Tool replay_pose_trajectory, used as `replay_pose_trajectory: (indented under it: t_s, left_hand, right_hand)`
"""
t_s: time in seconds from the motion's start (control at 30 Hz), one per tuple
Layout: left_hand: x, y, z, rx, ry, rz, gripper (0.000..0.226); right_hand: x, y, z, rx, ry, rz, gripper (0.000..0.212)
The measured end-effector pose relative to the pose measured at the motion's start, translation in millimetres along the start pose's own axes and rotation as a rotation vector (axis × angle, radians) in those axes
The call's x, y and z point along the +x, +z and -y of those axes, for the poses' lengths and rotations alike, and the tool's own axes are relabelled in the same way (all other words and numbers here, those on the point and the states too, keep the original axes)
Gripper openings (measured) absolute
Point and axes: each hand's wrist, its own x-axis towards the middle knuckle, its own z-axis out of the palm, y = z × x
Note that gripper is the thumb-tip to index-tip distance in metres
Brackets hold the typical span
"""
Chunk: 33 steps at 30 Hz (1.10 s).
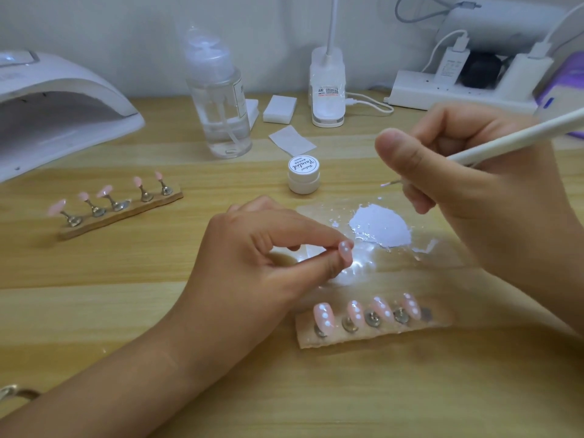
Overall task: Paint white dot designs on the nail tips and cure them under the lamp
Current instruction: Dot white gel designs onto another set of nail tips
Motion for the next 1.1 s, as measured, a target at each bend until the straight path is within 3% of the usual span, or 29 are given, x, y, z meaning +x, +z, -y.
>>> replay_pose_trajectory:
  t_s: [0.13, 0.33, 0.83, 1.1]
  left_hand:
    - [0.4, -0.1, 0.6, 0.009, -0.014, 0.015, 0.006]
    - [-0.1, 0.3, 1.5, 0.018, -0.056, 0.032, 0.008]
    - [1.0, 0.3, -0.3, 0.048, -0.061, 0.06, 0.008]
    - [0.0, 0.3, -0.1, 0.065, -0.066, 0.053, 0.005]
  right_hand:
    - [2.9, -7.6, -9.9, -0.301, -0.062, 0.018, 0.041]
    - [3.8, -11.4, -25.9, -0.454, -0.032, 0.039, 0.044]
    - [2.1, -7.6, -30.0, -0.432, -0.037, 0.116, 0.044]
    - [4.6, -13.7, -24.8, -0.279, -0.116, -0.071, 0.044]
